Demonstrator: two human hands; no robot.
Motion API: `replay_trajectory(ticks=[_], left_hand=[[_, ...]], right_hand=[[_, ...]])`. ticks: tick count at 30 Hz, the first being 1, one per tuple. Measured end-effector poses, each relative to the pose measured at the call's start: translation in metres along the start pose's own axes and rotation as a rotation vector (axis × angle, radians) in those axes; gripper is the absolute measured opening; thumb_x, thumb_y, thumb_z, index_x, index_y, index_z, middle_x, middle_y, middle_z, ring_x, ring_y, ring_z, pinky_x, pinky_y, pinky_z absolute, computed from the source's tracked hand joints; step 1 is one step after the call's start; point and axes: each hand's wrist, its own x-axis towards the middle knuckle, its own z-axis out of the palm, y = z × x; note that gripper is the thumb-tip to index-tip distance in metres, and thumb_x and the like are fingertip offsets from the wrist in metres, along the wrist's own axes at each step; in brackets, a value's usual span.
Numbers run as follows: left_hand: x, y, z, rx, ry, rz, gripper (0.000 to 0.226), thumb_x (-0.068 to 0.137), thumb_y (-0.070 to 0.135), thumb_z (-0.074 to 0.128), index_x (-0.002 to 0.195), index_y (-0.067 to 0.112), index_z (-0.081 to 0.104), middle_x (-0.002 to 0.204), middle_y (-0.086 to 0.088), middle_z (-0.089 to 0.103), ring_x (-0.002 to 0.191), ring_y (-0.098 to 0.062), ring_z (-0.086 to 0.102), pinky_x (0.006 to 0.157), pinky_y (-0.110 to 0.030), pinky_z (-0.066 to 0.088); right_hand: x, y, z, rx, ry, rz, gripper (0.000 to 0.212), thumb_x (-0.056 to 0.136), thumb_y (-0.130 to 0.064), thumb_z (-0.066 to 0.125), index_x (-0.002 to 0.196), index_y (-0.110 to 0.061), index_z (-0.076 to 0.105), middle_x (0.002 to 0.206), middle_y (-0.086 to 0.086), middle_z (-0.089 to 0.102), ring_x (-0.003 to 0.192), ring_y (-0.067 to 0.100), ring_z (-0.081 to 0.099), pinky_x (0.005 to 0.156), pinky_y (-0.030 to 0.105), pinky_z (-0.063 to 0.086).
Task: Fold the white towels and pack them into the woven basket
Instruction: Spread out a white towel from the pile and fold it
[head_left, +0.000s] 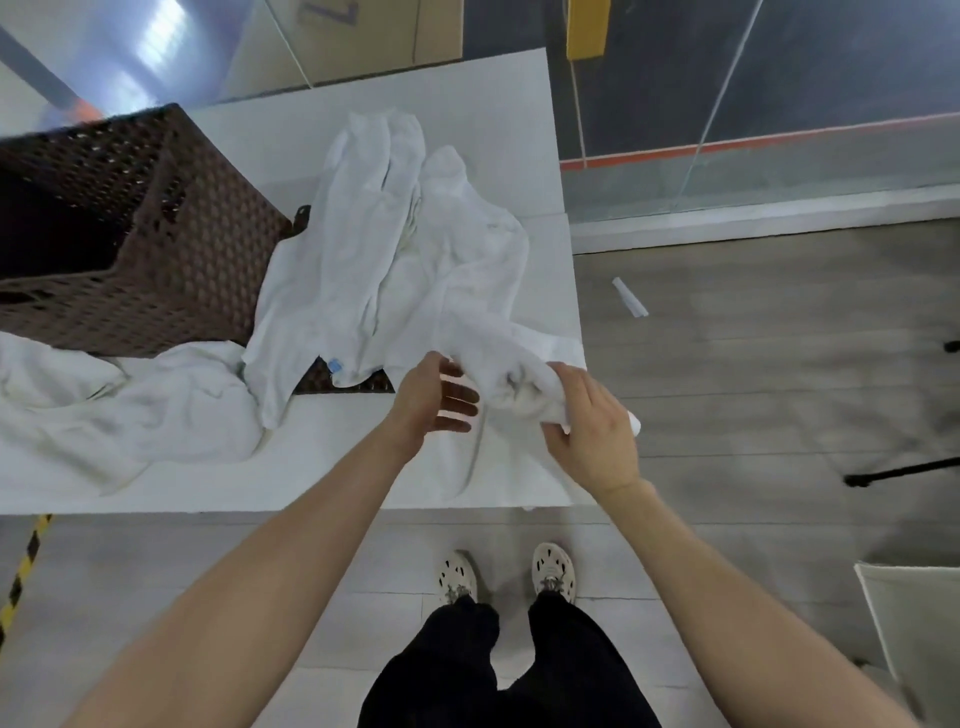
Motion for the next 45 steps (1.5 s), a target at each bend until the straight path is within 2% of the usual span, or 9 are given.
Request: replay_trajectory(ticks=[3, 6, 13, 15, 18, 22, 34, 40, 45], left_hand=[[0.026, -0.049, -0.005, 1.053, 0.034, 0.406, 0.051, 0.101, 0.04, 0.06, 0.15, 0.031, 0.05, 0.155, -0.009, 0.052, 0.141, -0.031, 0.05, 0.104, -0.049, 0.052], [0.044, -0.083, -0.004, 1.475, -0.157, 0.492, 0.069, 0.106, 0.048, 0.05, 0.167, 0.044, 0.018, 0.18, -0.001, -0.004, 0.167, -0.028, 0.001, 0.121, -0.053, 0.035], [0.063, -0.067, -0.038, 1.201, 0.104, 0.318, 0.033, 0.11, 0.037, 0.044, 0.136, 0.03, 0.063, 0.143, -0.004, 0.056, 0.129, -0.029, 0.055, 0.099, -0.041, 0.05], [0.054, -0.041, -0.033, 0.548, 0.005, 0.122, 0.029, 0.113, 0.037, 0.046, 0.104, 0.021, 0.069, 0.108, -0.011, 0.066, 0.1, -0.026, 0.062, 0.081, -0.028, 0.047], [0.047, -0.035, -0.02, -0.348, -0.233, -0.144, 0.069, 0.1, 0.073, 0.055, 0.122, 0.01, 0.073, 0.111, -0.017, 0.075, 0.099, -0.032, 0.071, 0.095, -0.039, 0.052], [0.044, -0.063, 0.006, -0.029, -0.236, -0.129, 0.078, 0.085, 0.06, 0.085, 0.143, 0.012, 0.064, 0.126, -0.007, 0.078, 0.109, -0.025, 0.077, 0.095, -0.042, 0.061], [0.079, -0.03, 0.012, -0.128, -0.098, -0.158, 0.093, 0.073, 0.092, 0.069, 0.135, 0.024, 0.071, 0.127, -0.002, 0.078, 0.115, -0.025, 0.074, 0.106, -0.045, 0.056], [0.094, -0.006, 0.034, 0.38, 0.191, -0.039, 0.075, 0.099, 0.068, 0.052, 0.145, 0.009, 0.054, 0.14, -0.012, 0.062, 0.125, -0.036, 0.06, 0.105, -0.044, 0.048], [0.123, 0.0, 0.029, 0.162, 0.195, -0.199, 0.073, 0.078, 0.06, 0.071, 0.129, 0.007, 0.071, 0.126, -0.012, 0.071, 0.114, -0.036, 0.067, 0.107, -0.048, 0.055]], right_hand=[[0.014, 0.01, -0.022, 0.001, 0.037, 0.056, 0.059, 0.084, -0.005, 0.072, 0.141, -0.01, 0.057, 0.116, 0.001, 0.065, 0.085, 0.024, 0.063, 0.066, 0.036, 0.053], [0.026, 0.006, -0.044, 0.059, 0.064, 0.099, 0.062, 0.088, -0.006, 0.071, 0.147, -0.016, 0.053, 0.119, -0.002, 0.066, 0.085, 0.021, 0.064, 0.065, 0.034, 0.053], [0.068, -0.001, -0.101, 0.872, -0.063, 0.598, 0.037, 0.091, -0.006, 0.073, 0.124, -0.02, 0.068, 0.113, 0.003, 0.075, 0.098, 0.018, 0.072, 0.084, 0.036, 0.058], [0.065, 0.016, -0.087, 1.053, -0.131, 0.841, 0.034, 0.093, -0.004, 0.07, 0.124, -0.016, 0.071, 0.119, 0.008, 0.078, 0.104, 0.027, 0.075, 0.092, 0.045, 0.059], [0.039, 0.043, -0.039, 0.701, -0.391, 1.039, 0.014, 0.103, -0.023, 0.065, 0.115, -0.022, 0.073, 0.124, 0.008, 0.077, 0.099, 0.025, 0.074, 0.096, 0.043, 0.057], [0.004, 0.059, 0.003, 0.155, -0.706, 0.975, 0.039, 0.107, -0.05, 0.052, 0.126, -0.015, 0.053, 0.117, 0.003, 0.067, 0.104, 0.027, 0.063, 0.084, 0.04, 0.05], [-0.001, 0.064, 0.014, 0.234, -0.508, 0.943, 0.028, 0.11, -0.045, 0.048, 0.118, -0.02, 0.059, 0.101, -0.003, 0.066, 0.096, 0.023, 0.062, 0.067, 0.033, 0.045], [0.022, 0.063, 0.018, 0.159, -0.349, 0.929, 0.042, 0.097, -0.056, 0.066, 0.119, -0.021, 0.055, 0.104, -0.006, 0.063, 0.095, 0.017, 0.062, 0.071, 0.033, 0.046], [0.044, 0.07, 0.027, 0.085, -0.422, 0.939, 0.031, 0.104, -0.039, 0.058, 0.098, -0.009, 0.057, 0.085, -0.002, 0.059, 0.074, 0.013, 0.052, 0.056, 0.027, 0.032]])
